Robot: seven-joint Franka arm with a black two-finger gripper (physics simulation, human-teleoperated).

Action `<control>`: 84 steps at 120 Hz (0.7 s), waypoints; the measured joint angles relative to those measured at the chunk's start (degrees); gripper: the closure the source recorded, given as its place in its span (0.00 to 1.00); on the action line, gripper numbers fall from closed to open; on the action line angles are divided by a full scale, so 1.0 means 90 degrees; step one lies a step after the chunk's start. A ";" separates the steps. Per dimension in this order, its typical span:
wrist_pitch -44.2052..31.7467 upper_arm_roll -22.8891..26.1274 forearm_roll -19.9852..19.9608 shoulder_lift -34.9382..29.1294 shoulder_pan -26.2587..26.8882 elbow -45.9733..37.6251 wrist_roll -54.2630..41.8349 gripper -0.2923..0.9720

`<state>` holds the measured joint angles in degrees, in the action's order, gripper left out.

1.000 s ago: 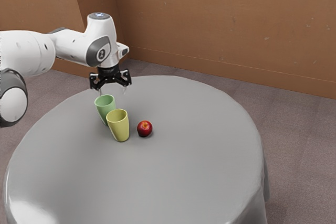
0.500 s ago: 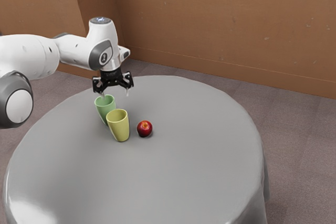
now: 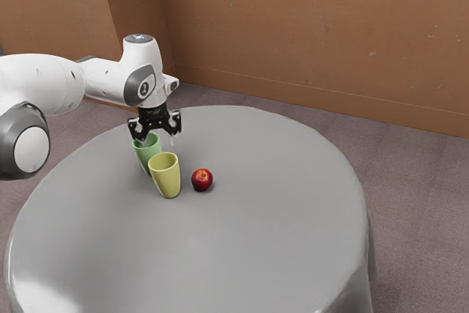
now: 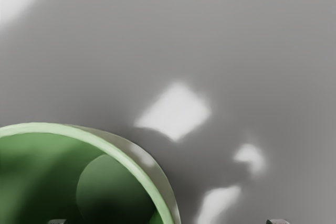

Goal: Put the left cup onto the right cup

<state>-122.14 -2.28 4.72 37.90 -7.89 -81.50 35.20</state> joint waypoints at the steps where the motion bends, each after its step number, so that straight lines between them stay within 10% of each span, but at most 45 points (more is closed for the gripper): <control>1: 0.0000 0.0000 -0.0001 0.0001 0.0000 0.0000 0.0001 0.43; 43: -0.0004 -0.0006 -0.0008 0.0074 -0.0041 0.0000 0.0027 0.75; 84: 0.0004 -0.0009 0.0009 0.0073 -0.0060 0.0010 0.0039 0.83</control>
<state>-122.10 -2.37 4.80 38.56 -8.44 -81.41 35.56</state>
